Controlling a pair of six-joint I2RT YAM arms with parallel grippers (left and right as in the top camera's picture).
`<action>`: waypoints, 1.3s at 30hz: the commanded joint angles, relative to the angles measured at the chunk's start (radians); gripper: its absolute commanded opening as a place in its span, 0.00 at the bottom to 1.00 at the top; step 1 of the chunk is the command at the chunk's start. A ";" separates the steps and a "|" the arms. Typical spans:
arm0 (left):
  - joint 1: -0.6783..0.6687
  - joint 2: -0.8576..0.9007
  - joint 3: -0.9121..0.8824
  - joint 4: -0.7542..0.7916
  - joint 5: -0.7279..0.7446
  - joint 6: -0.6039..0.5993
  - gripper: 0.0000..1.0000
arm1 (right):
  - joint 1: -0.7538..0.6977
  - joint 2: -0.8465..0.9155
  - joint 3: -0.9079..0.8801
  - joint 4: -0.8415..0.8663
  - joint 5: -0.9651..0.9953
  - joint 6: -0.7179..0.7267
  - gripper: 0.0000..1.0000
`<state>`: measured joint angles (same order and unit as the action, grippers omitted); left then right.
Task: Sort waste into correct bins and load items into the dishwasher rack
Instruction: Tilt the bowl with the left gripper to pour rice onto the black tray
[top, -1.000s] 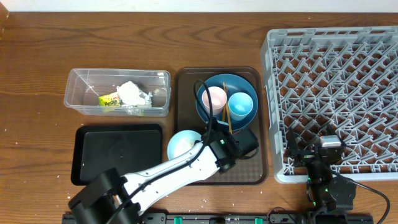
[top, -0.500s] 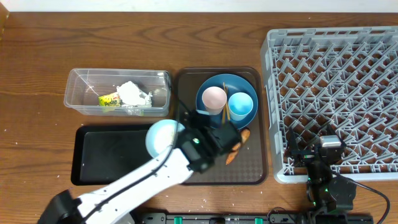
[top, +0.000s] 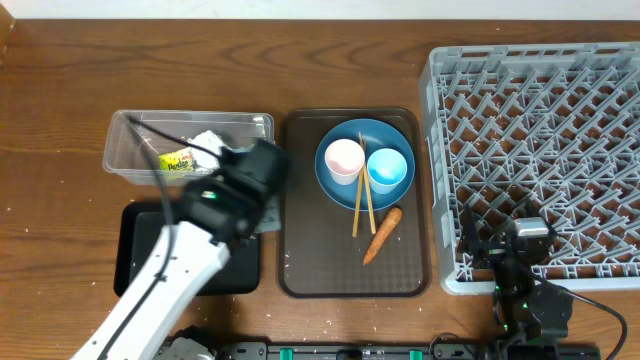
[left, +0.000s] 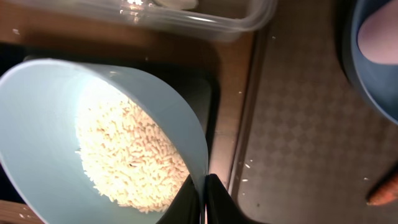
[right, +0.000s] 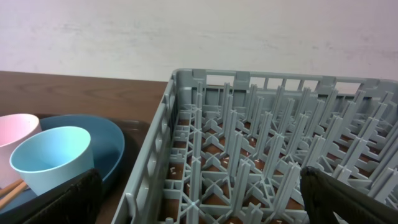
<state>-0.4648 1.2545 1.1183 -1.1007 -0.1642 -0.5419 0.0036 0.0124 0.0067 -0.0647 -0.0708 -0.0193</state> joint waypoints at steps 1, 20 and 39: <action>0.135 -0.030 0.000 -0.006 0.208 0.156 0.06 | -0.006 -0.003 -0.002 -0.004 0.003 -0.004 0.99; 0.716 -0.045 -0.063 -0.053 0.681 0.472 0.06 | -0.006 -0.003 -0.001 -0.004 0.003 -0.004 0.99; 1.139 -0.053 -0.299 0.023 1.232 0.812 0.06 | -0.006 -0.003 -0.002 -0.004 0.003 -0.004 0.99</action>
<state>0.6357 1.2118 0.8383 -1.0595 0.9199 0.1722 0.0036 0.0124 0.0067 -0.0647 -0.0708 -0.0193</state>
